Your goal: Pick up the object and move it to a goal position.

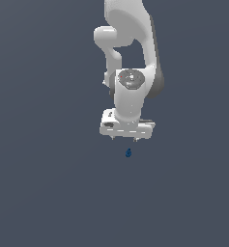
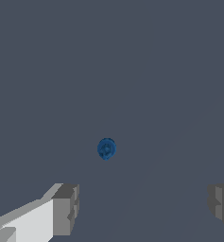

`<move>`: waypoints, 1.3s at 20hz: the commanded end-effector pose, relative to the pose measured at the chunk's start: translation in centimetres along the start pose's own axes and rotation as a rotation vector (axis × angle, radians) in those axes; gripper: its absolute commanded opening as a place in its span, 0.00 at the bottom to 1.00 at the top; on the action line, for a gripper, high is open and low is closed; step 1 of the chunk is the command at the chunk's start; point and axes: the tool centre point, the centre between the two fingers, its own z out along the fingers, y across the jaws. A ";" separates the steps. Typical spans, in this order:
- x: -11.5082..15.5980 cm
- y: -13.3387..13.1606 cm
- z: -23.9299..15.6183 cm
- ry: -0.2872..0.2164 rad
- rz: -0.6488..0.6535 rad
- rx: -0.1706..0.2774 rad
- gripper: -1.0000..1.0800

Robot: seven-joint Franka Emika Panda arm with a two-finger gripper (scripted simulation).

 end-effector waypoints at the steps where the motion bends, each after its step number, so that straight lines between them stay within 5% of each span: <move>1: 0.1 -0.5 0.9 -0.004 0.048 0.000 0.96; 13: 0.3 -2.5 4.5 -0.016 0.233 -0.006 0.96; 26: 0.3 -2.8 6.0 -0.017 0.259 -0.008 0.96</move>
